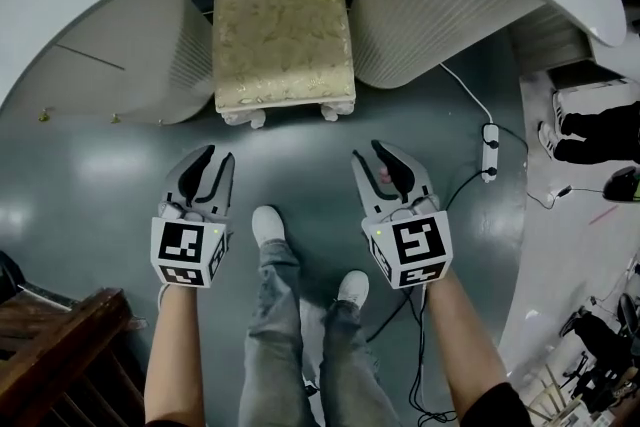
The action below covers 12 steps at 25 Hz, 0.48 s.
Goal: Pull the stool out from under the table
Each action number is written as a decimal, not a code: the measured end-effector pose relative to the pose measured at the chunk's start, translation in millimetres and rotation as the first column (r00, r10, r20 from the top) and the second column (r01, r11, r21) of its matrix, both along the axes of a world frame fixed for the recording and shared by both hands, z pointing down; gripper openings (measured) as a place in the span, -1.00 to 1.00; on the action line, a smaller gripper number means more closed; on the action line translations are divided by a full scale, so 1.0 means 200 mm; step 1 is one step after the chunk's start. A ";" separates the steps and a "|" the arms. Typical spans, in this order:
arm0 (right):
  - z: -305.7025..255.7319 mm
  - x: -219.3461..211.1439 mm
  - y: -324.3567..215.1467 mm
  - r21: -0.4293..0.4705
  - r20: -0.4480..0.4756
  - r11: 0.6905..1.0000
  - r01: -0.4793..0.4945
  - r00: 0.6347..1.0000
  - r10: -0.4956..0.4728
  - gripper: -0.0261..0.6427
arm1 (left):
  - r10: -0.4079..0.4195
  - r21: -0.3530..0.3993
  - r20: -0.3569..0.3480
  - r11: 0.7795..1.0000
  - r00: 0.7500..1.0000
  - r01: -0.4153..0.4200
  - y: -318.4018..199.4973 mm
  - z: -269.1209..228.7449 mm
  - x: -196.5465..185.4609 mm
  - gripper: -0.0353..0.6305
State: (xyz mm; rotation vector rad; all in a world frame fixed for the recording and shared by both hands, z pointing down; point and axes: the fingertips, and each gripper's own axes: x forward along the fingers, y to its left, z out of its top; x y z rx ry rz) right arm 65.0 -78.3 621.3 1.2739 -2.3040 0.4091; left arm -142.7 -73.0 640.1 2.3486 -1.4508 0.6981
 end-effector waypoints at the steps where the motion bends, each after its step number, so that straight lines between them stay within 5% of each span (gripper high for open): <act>1: 0.03 0.01 -0.02 -0.001 -0.005 1.000 0.001 1.000 -0.001 -0.39 | -0.008 -0.001 -0.017 1.000 1.000 0.008 -0.02 0.02 -0.01 -0.61; 12: 0.33 -0.01 -0.15 -0.019 -0.016 1.000 0.023 1.000 -0.023 -0.09 | 0.037 -0.015 -0.004 0.999 0.999 -0.037 -0.14 0.31 -0.07 -0.34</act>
